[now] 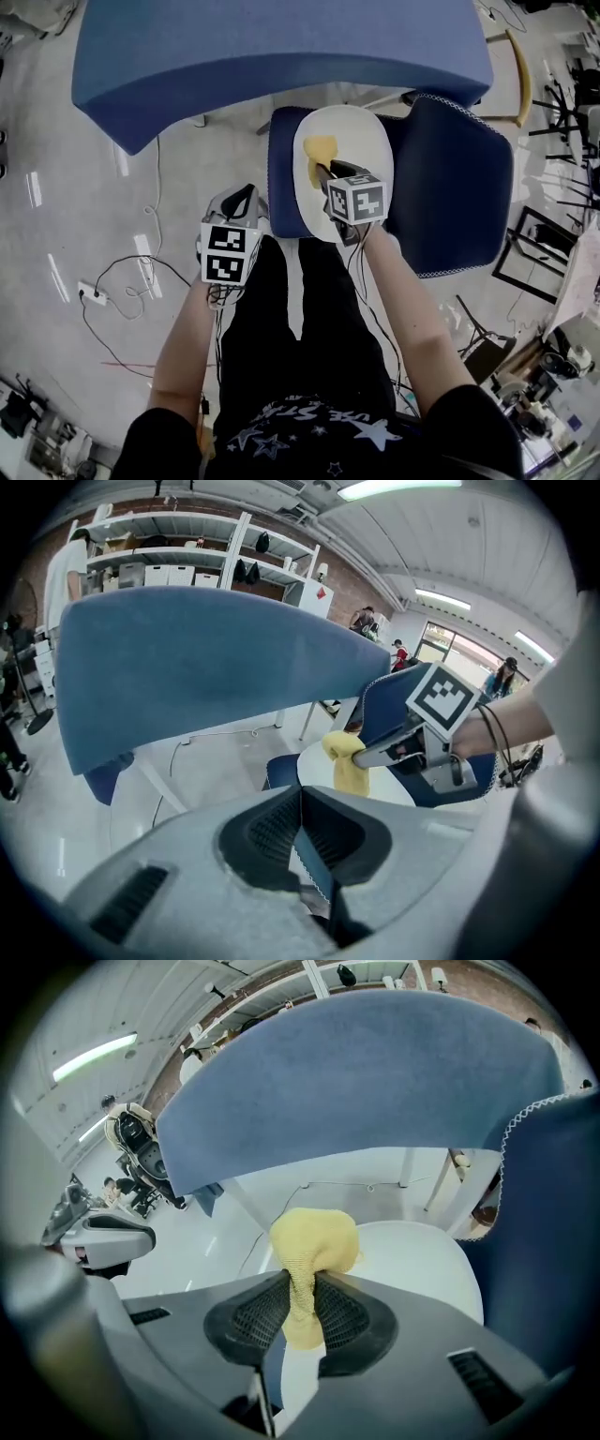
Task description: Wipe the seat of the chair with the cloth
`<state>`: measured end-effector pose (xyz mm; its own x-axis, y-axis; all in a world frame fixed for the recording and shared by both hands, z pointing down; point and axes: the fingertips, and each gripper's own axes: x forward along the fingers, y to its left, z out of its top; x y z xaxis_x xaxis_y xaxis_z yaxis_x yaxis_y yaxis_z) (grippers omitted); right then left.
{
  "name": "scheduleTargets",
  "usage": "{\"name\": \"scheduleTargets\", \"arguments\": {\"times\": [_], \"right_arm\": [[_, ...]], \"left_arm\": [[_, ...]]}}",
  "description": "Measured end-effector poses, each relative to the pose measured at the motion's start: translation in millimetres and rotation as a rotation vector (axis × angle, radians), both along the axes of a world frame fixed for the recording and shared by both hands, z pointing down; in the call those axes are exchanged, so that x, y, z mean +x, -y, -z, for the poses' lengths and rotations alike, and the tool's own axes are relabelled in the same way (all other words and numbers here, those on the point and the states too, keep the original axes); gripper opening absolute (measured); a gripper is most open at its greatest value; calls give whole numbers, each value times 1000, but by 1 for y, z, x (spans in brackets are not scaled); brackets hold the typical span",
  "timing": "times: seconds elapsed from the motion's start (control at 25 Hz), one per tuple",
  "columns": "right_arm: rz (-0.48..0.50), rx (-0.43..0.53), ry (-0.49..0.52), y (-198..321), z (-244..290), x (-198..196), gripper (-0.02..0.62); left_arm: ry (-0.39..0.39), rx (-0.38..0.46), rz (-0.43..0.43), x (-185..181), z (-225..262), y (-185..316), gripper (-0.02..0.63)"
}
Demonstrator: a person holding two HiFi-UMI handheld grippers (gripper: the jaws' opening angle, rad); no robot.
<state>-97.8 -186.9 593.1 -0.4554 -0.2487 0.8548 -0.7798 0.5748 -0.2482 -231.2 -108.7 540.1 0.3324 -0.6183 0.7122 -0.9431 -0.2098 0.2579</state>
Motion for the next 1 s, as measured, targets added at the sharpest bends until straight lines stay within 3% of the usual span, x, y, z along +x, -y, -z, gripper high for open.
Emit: {"name": "scheduleTargets", "arguments": {"times": [0.56, 0.8, 1.0], "right_arm": [[141, -84, 39, 48, -99, -35, 81], [182, -67, 25, 71, -116, -19, 81], [111, -71, 50, 93, -118, 7, 81]], "left_arm": [[35, -75, 26, 27, -59, 35, 21], [35, -107, 30, 51, -77, 46, 21], [34, -112, -1, 72, -80, 54, 21]]}}
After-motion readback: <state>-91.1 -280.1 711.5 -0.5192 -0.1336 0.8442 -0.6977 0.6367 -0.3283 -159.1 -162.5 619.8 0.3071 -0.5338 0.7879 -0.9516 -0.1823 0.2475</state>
